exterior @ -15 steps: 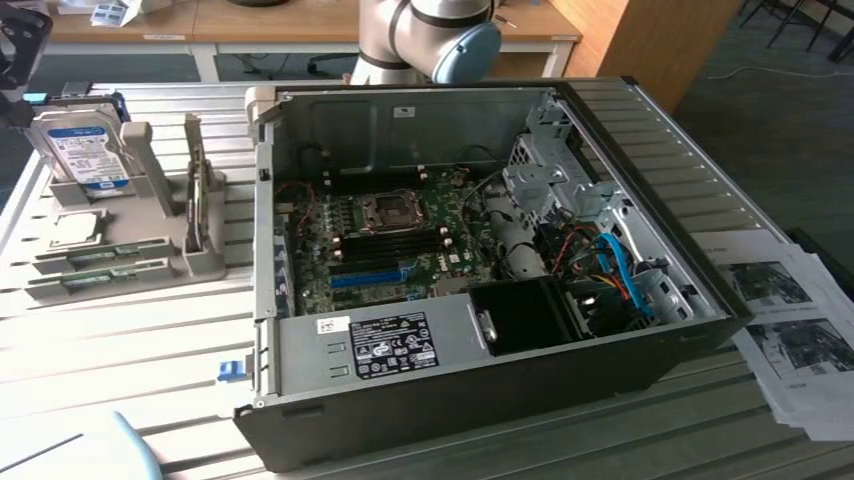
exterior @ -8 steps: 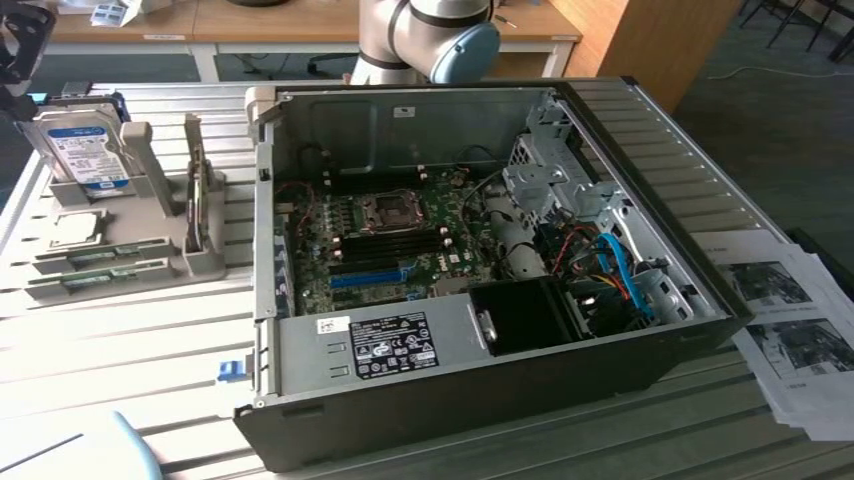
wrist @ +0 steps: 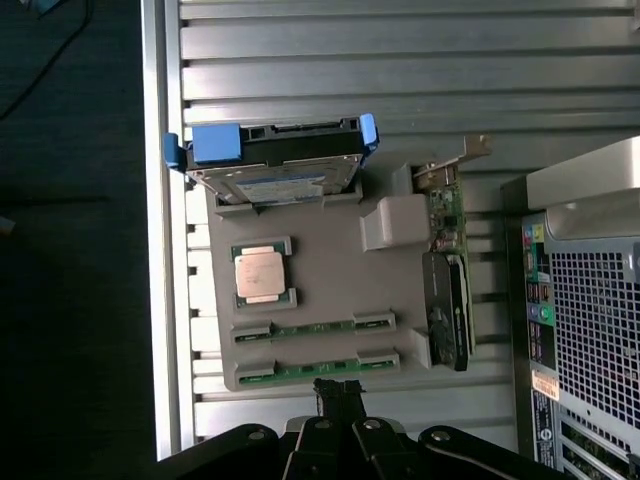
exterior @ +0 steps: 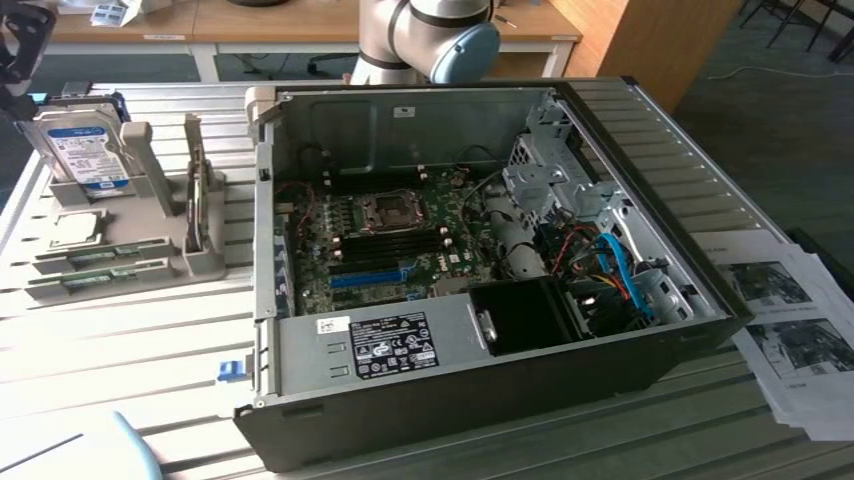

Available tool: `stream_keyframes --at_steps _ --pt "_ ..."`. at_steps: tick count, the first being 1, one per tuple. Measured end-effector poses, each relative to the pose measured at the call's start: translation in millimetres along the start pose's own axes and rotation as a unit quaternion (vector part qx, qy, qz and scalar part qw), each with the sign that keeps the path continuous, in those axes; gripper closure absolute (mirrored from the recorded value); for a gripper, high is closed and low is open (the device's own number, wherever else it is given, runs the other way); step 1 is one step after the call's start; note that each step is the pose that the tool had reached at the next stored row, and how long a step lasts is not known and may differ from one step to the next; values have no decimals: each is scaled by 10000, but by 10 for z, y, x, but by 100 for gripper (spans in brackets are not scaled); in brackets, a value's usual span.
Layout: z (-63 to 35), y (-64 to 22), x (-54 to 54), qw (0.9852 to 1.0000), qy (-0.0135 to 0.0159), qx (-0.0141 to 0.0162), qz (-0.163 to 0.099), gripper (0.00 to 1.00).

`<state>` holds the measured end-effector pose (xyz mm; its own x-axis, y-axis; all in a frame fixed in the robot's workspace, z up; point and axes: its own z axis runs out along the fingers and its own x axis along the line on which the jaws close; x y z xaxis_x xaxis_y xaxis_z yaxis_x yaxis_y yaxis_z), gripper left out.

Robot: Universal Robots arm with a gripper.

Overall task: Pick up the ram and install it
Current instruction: 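Reach for the ram, then pick up the ram and move it above insertion slot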

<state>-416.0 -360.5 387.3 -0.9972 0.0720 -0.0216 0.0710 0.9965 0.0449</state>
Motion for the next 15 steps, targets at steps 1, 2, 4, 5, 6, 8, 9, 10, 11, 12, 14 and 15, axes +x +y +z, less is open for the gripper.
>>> stream_keyframes --at_steps 1,2,4,5,6,8,9,10,11,12,14,15 --pt "0 4 1 10000 1 0 -5 91" --pt "0 9 2 10000 1 0 -13 91" --pt "2 16 2 10000 2 -1 -33 91" --pt "2 16 2 10000 2 -1 -34 91" --pt "2 16 2 10000 2 -1 -35 91" --pt "2 17 2 10000 2 -1 -34 91" --pt "2 17 2 10000 2 -1 -34 91" --pt "2 17 2 10000 2 -1 -35 91" --pt "2 17 2 10000 2 -1 -35 91" --pt "2 17 2 10000 2 -1 -34 91" --pt "2 17 2 10000 2 -1 -34 91" --pt "2 17 2 10000 2 -1 -34 91"
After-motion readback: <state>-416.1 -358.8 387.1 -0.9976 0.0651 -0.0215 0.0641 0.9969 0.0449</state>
